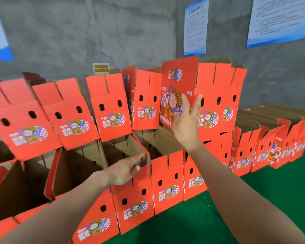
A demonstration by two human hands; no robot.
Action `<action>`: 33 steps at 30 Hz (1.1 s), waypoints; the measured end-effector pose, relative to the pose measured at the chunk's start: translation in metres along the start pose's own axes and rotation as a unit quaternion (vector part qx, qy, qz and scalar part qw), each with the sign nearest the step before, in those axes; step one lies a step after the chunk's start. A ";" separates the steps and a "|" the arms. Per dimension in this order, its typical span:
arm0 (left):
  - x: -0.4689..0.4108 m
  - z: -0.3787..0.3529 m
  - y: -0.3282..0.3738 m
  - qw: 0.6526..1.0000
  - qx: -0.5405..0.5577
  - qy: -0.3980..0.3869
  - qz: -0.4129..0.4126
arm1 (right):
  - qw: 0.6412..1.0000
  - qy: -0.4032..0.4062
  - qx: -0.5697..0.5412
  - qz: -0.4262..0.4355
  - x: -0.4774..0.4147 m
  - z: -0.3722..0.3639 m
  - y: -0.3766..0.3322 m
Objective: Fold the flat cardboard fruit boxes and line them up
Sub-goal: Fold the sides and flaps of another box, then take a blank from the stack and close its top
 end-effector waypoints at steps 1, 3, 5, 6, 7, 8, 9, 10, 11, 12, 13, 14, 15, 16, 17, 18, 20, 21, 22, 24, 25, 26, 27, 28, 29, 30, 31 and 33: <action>0.009 0.004 -0.001 1.000 0.003 0.012 0.010 | 1.000 0.000 -0.024 0.016 0.003 0.002 -0.011; 0.032 0.013 -0.003 0.998 0.012 0.055 0.022 | 0.996 -0.002 -0.065 0.054 0.011 0.007 -0.036; 0.066 0.023 -0.009 0.992 0.044 0.115 0.025 | 0.992 -0.003 -0.084 0.099 0.021 0.010 -0.062; 0.088 0.027 -0.013 0.987 0.067 0.147 0.021 | 0.989 -0.005 -0.088 0.118 0.027 0.010 -0.075; 0.112 0.029 -0.018 0.979 0.094 0.181 0.017 | 0.986 -0.010 -0.091 0.139 0.034 0.010 -0.088; 0.139 0.029 -0.027 0.969 0.117 0.216 0.017 | 0.982 -0.015 -0.091 0.162 0.043 0.009 -0.103; 0.167 0.028 -0.037 0.959 0.134 0.250 0.021 | 0.978 -0.023 -0.088 0.189 0.052 0.005 -0.117; 0.197 0.025 -0.050 0.947 0.147 0.284 0.028 | 0.972 -0.037 -0.083 0.216 0.063 0.001 -0.132; 0.229 0.019 -0.064 0.935 0.157 0.316 0.036 | 0.966 -0.057 -0.079 0.240 0.075 -0.005 -0.148; 0.261 0.011 -0.081 0.921 0.167 0.348 0.050 | 0.959 -0.080 -0.074 0.260 0.088 -0.013 -0.164; 0.295 0.002 -0.101 0.904 0.180 0.381 0.073 | 0.952 -0.106 -0.067 0.278 0.101 -0.023 -0.181; 0.329 -0.009 -0.121 0.881 0.201 0.415 0.104 | 0.945 -0.133 -0.057 0.294 0.114 -0.035 -0.197; 0.364 -0.021 -0.143 0.853 0.227 0.449 0.138 | 0.937 -0.163 -0.046 0.306 0.128 -0.048 -0.213; 0.399 -0.033 -0.163 0.823 0.247 0.480 0.177 | 0.929 -0.192 -0.038 0.315 0.142 -0.062 -0.230; 0.434 -0.046 -0.184 0.793 0.258 0.506 0.218 | 0.921 -0.217 -0.037 0.321 0.158 -0.076 -0.247; 0.468 -0.060 -0.202 0.766 0.264 0.526 0.259 | 0.913 -0.237 -0.043 0.328 0.175 -0.089 -0.266; 0.533 -0.087 -0.233 0.723 0.261 0.542 0.339 | 0.899 -0.254 -0.074 0.350 0.213 -0.112 -0.307; 0.562 -0.100 -0.247 0.709 0.246 0.540 0.381 | 0.891 -0.261 -0.090 0.361 0.234 -0.122 -0.327; 0.589 -0.111 -0.259 0.699 0.227 0.531 0.423 | 0.881 -0.275 -0.102 0.371 0.256 -0.132 -0.347; 0.633 -0.128 -0.279 0.680 0.205 0.499 0.496 | 0.856 -0.322 -0.115 0.388 0.301 -0.152 -0.382; 0.649 -0.134 -0.290 0.675 0.204 0.481 0.521 | 0.843 -0.349 -0.115 0.394 0.322 -0.162 -0.397; 0.660 -0.140 -0.300 0.677 0.205 0.460 0.536 | 0.830 -0.376 -0.111 0.397 0.341 -0.171 -0.409; 0.667 -0.146 -0.311 0.688 0.206 0.433 0.545 | 0.819 -0.398 -0.106 0.399 0.359 -0.178 -0.419; 0.670 -0.150 -0.321 0.703 0.205 0.400 0.551 | 0.811 -0.415 -0.105 0.399 0.375 -0.185 -0.427; 0.670 -0.153 -0.331 0.719 0.199 0.369 0.554 | 0.804 -0.432 -0.108 0.394 0.389 -0.191 -0.432; 0.667 -0.156 -0.339 0.738 0.191 0.337 0.553 | 0.799 -0.452 -0.107 0.382 0.402 -0.197 -0.434; 0.662 -0.160 -0.346 0.758 0.179 0.300 0.550 | 0.795 -0.475 -0.100 0.364 0.414 -0.204 -0.433; 0.649 -0.171 -0.359 0.801 0.145 0.198 0.546 | 0.789 -0.516 -0.070 0.326 0.435 -0.218 -0.426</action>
Point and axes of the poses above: each hand's wrist, its own x-axis away from the middle knuckle, its own z-axis out of the back of the hand, y = z × x, the point moved 4 cm from there along -x, towards the middle knuckle, and after that the axes turned 9 degrees about -y, right-handed, at the moved point
